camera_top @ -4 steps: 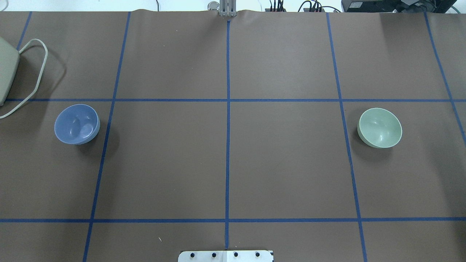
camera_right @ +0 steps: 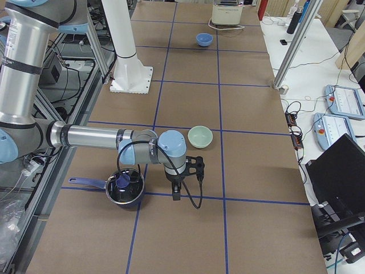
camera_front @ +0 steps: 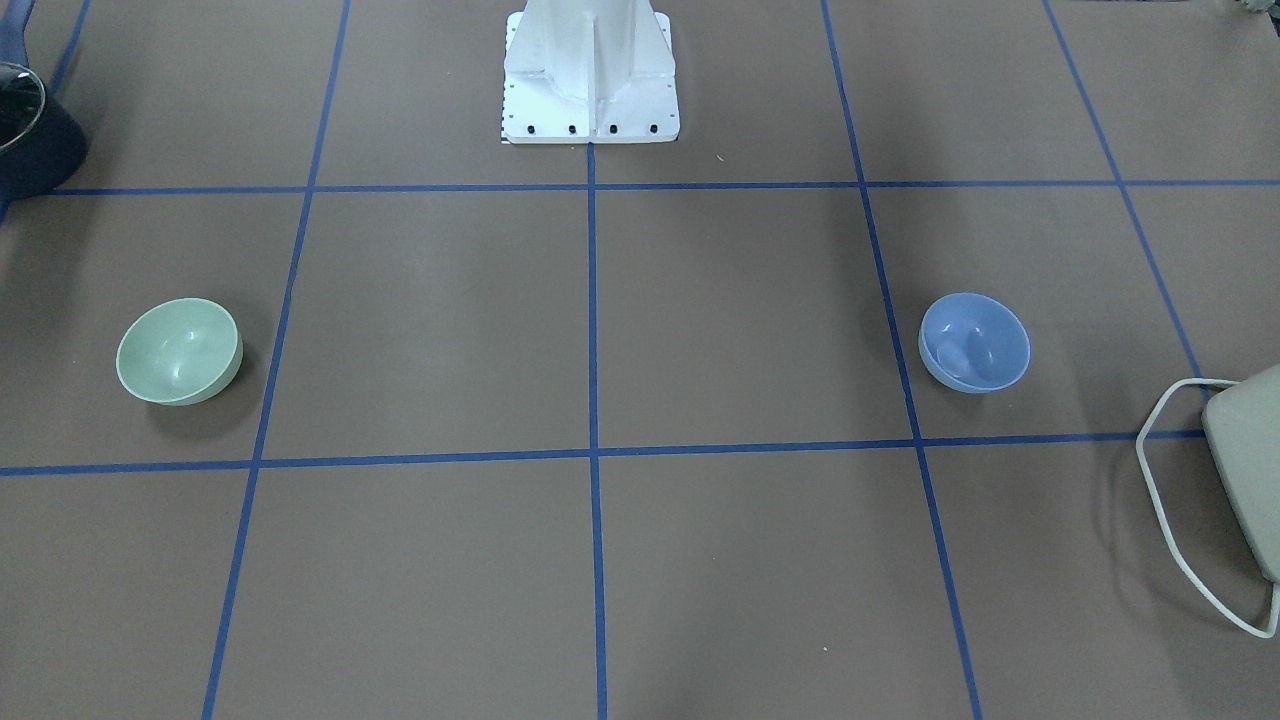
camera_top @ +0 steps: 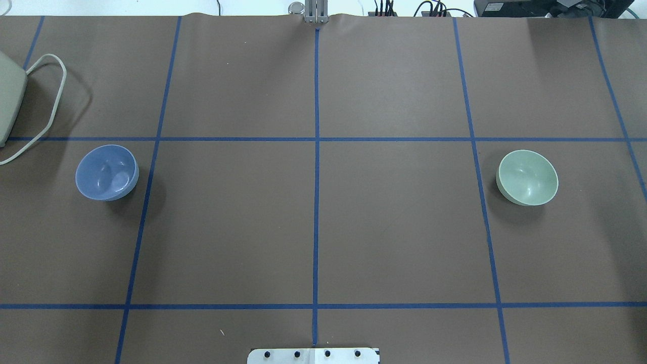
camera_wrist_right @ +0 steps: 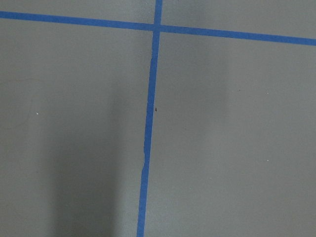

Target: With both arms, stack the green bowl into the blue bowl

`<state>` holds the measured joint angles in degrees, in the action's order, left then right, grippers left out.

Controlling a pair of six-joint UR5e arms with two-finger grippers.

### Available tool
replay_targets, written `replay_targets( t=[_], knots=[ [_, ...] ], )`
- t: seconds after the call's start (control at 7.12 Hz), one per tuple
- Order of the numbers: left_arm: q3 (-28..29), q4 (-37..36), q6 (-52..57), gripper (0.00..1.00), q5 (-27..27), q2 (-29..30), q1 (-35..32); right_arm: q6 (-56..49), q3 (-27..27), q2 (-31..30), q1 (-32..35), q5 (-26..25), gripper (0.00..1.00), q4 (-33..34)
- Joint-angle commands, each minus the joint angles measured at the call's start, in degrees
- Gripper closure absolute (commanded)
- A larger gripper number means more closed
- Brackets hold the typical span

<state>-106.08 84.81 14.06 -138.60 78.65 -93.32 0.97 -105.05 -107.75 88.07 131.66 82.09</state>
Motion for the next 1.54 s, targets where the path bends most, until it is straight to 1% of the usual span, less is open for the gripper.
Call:
replay_targets(
  t=[0.0, 0.14, 0.28, 0.56, 0.7, 0.98, 1.12, 1.26, 1.4],
  knots=[
    [-0.79, -0.09, -0.17, 0.02, 0.26, 0.36, 0.06, 0.0, 0.11, 0.0, 0.0, -0.61, 0.0, 0.0],
    [-0.8, 0.09, -0.52, 0.02, 0.17, 1.15, -0.02, 0.0, 0.11, 0.52, 0.0, -0.35, 0.0, -0.09],
    [-0.8, 2.96, -0.7, 0.02, -0.09, 1.59, -0.02, 0.7, 0.11, 3.31, 0.0, -0.27, 0.0, -0.87],
    [2.26, 16.8, -0.7, 0.02, 0.35, 4.65, -0.02, 0.88, 0.72, 9.02, 0.0, -0.61, 0.0, -1.23],
    [5.5, 19.22, -0.62, 0.02, -0.35, 6.67, -0.02, 0.97, 1.16, 10.1, 0.0, -0.18, 0.0, -4.28],
    [6.84, 21.78, -0.35, 0.02, -0.79, 7.3, 0.06, 0.88, 3.7, 10.28, 0.0, 0.26, 0.0, -9.91],
    [6.76, 26.84, -1.13, 0.02, -1.66, 7.31, 0.33, 0.97, 3.54, 10.54, -0.52, 0.79, 0.0, -12.89],
    [6.76, 27.94, -5.15, 0.02, -1.85, 7.48, 5.2, 1.32, 3.45, 10.55, -1.83, 2.1, 0.0, -14.22],
    [6.67, 28.82, -11.28, 0.02, -1.76, 7.66, 10.64, 7.32, 2.23, 11.24, -4.98, 2.46, 0.0, -14.76]
  ],
)
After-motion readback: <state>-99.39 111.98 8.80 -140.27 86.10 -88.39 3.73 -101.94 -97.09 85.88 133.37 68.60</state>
